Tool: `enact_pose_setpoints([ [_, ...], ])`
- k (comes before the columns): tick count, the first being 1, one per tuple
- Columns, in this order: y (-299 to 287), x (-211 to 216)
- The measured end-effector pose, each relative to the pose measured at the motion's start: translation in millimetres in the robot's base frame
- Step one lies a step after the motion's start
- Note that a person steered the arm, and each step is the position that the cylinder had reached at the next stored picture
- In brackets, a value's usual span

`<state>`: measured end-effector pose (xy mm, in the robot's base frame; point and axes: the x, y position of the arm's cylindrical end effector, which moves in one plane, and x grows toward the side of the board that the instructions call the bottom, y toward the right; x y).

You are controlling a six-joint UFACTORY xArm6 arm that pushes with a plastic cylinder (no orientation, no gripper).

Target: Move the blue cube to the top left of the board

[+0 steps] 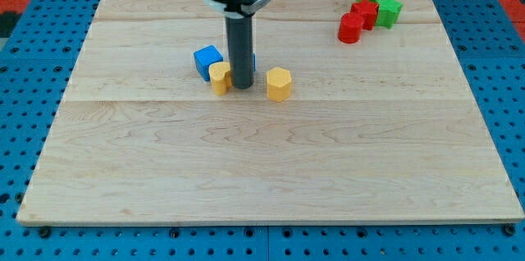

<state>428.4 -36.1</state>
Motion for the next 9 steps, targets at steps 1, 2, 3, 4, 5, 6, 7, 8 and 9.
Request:
enact_pose_setpoints([
  [1, -1, 22],
  [2, -74, 13],
  [3, -65, -29],
  [4, -60, -53],
  [5, -34, -55],
  [6, 0, -55],
  [7, 13, -68],
  [8, -7, -93],
  [9, -37, -140],
])
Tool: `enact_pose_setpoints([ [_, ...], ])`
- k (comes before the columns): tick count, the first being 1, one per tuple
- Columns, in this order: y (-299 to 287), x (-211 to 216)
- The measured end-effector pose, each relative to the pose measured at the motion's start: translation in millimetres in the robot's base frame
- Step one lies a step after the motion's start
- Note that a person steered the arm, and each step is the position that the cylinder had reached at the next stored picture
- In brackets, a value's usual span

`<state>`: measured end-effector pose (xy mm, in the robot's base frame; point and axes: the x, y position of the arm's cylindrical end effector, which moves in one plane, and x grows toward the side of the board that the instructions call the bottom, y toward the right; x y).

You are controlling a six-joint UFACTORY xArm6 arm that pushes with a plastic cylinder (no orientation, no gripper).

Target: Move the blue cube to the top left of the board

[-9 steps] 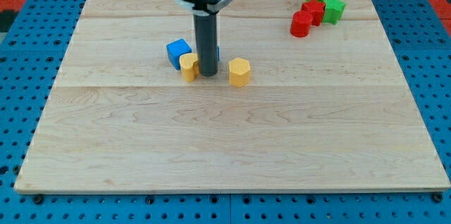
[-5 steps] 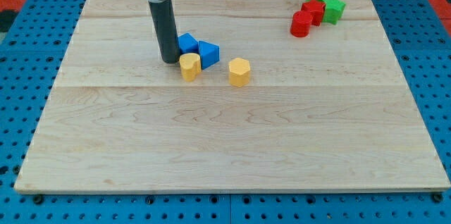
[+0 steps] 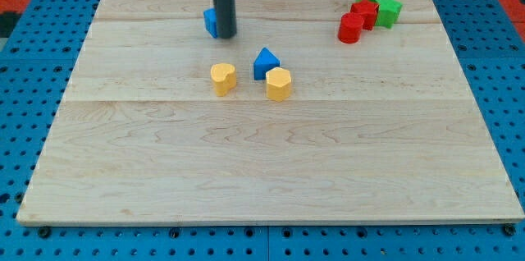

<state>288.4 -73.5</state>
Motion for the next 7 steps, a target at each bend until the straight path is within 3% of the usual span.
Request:
enact_pose_setpoints([
  [1, -12, -8],
  [2, 32, -27],
  [4, -66, -43],
  [5, -41, -13],
  [6, -77, -11],
  [7, -96, -45],
])
